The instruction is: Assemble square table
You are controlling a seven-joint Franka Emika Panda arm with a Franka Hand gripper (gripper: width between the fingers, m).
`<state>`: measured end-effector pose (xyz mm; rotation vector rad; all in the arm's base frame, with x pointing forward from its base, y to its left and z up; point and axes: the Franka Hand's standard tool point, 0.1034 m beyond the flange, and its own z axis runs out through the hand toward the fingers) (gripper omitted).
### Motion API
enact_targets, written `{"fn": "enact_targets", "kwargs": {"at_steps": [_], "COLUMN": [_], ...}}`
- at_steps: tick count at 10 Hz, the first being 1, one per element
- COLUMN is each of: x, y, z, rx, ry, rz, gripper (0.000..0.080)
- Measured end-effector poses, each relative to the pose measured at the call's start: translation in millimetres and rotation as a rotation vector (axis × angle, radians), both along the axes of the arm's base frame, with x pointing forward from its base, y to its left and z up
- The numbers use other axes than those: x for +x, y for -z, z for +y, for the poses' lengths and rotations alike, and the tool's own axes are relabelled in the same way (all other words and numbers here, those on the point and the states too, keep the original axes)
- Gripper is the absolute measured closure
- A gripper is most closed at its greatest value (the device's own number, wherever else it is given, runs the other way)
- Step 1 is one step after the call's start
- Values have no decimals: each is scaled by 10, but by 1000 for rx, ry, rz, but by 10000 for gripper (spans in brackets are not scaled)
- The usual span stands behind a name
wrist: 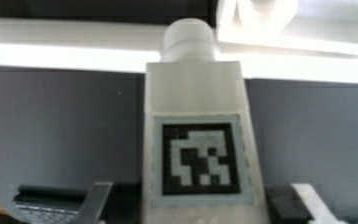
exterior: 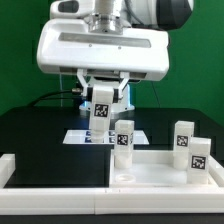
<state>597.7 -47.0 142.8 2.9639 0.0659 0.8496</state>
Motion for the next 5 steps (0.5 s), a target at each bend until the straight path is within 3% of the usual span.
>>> {"fn": "enact_targets", "kwargs": {"at_steps": [2, 5], "x": [8, 192], "y": [137, 247], "z": [-38, 221], "rx": [21, 78], "ry": [-3, 44], "rz": [4, -26], "gripper": [508, 508]}}
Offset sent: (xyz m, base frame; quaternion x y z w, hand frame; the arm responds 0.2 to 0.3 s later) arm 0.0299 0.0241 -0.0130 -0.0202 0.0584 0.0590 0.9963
